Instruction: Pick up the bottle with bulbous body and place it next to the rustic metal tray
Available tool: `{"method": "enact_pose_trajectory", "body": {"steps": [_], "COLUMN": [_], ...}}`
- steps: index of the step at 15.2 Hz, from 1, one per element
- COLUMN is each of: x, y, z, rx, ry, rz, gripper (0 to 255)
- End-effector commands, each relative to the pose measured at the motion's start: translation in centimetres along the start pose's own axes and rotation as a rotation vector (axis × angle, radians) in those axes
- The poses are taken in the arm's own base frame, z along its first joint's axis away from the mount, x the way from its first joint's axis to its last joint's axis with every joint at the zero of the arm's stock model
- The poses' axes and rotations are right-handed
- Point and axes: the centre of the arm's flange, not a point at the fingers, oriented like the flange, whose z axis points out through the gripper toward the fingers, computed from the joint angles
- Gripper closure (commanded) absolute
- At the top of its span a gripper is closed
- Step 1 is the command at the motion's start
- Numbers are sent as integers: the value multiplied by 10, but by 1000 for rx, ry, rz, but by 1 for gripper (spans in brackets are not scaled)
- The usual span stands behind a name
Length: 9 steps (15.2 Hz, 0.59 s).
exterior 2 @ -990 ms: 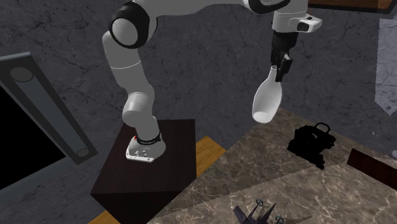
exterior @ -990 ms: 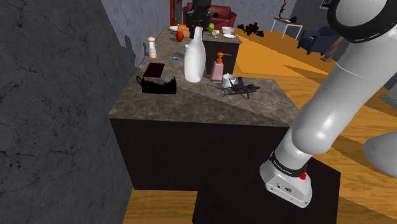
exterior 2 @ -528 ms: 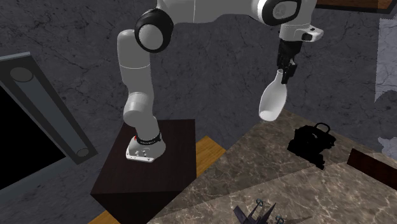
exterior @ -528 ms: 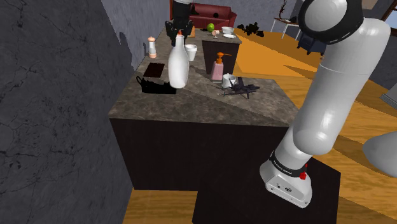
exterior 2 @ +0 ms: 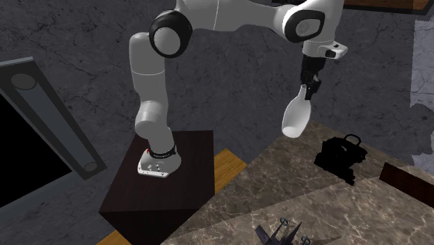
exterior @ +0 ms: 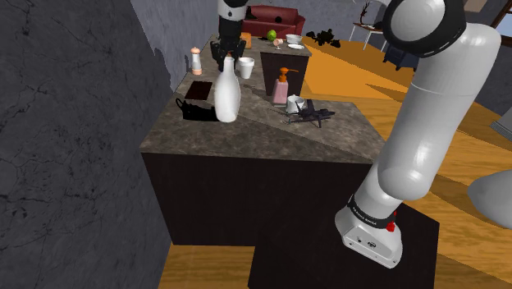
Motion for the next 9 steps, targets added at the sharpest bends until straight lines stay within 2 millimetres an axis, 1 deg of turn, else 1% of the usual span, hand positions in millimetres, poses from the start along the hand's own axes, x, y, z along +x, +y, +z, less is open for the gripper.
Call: {"method": "enact_pose_trajectory", "body": {"steps": [1, 9], "x": [-1, -6], "y": [2, 2], "z": [10, 52], "rx": [0, 0], "ry": [1, 1], "rz": [0, 0], "gripper": [255, 255]}}
